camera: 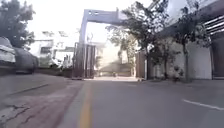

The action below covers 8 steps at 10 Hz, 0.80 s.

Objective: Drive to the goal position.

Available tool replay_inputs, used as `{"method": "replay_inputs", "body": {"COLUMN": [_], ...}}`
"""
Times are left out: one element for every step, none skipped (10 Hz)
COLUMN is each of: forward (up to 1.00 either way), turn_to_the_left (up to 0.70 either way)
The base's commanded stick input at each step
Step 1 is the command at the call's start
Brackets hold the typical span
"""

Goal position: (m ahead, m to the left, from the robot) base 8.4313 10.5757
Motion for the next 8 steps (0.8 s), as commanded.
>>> {"method": "replay_inputs", "body": {"forward": [1.00,1.00,1.00,1.00,1.00,1.00,1.00,1.00], "turn_to_the_left": [0.00,0.00,0.00,0.00,0.00,0.00,0.00,0.00]}}
